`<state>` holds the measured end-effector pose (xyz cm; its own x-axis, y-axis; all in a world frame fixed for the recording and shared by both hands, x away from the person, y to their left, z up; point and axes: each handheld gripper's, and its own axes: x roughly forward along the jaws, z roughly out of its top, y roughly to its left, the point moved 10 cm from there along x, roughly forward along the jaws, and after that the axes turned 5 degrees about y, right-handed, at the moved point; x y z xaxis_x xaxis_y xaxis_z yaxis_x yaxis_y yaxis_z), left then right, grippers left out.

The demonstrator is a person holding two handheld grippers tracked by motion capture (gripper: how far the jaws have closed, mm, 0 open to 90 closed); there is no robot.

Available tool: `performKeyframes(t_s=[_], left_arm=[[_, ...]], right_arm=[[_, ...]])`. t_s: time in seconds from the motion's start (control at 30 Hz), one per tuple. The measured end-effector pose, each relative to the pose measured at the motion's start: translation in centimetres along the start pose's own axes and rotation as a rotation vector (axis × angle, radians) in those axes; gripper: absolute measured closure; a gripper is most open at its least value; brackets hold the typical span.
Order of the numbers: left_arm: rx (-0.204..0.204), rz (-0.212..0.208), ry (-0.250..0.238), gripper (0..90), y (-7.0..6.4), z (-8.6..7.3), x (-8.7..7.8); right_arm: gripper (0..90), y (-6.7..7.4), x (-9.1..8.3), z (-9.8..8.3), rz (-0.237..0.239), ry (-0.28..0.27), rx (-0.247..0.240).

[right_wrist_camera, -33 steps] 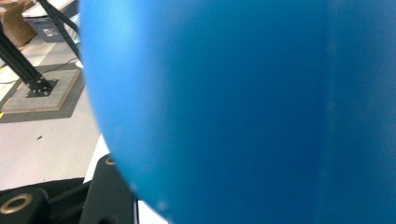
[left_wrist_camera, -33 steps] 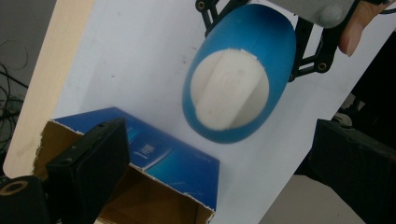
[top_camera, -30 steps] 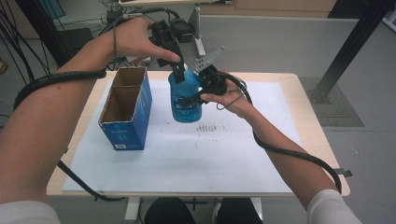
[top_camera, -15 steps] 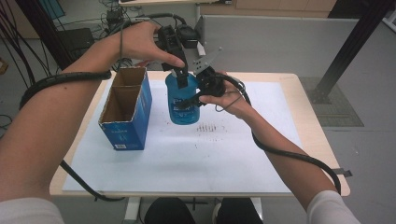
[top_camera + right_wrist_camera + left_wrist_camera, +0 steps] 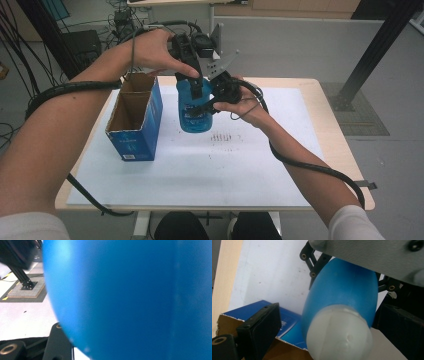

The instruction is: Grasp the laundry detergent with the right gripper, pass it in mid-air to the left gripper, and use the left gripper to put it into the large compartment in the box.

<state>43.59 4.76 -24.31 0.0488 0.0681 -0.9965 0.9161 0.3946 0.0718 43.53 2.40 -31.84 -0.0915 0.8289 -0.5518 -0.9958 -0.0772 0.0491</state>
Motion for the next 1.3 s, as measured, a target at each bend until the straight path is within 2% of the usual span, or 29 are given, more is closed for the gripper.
performKeyframes(t_s=[0.33, 0.73, 1.07, 1.1, 1.23, 1.3], left_arm=[[0.028, -0.007, 0.003, 5.9, -0.23, 0.26, 0.45], [0.027, -0.013, 0.004, 6.2, -0.47, 0.46, 0.71], [0.04, -0.009, 0.016, 6.2, -0.42, 0.29, 0.76], [0.035, -0.01, 0.013, 6.3, -0.48, 0.3, 0.79], [0.03, -0.01, 0.014, 6.3, -0.49, 0.21, 0.86], [0.037, -0.008, 0.021, 6.3, -0.41, 0.12, 0.86]], right_arm=[[43.8, 0.12, -0.28, 0.27, -0.001, -0.009, -0.009], [43.9, 0.21, -0.44, 0.45, 0.007, -0.024, -0.029], [43.9, 0.39, -0.59, 0.39, 0.012, -0.022, -0.016], [43.9, 0.58, -0.67, 0.23, 0.013, -0.006, 0.009], [43.9, 0.33, -0.39, 0.53, 0.012, -0.027, -0.041], [43.9, 0.35, -0.35, 0.59, 0.013, -0.028, -0.042]])
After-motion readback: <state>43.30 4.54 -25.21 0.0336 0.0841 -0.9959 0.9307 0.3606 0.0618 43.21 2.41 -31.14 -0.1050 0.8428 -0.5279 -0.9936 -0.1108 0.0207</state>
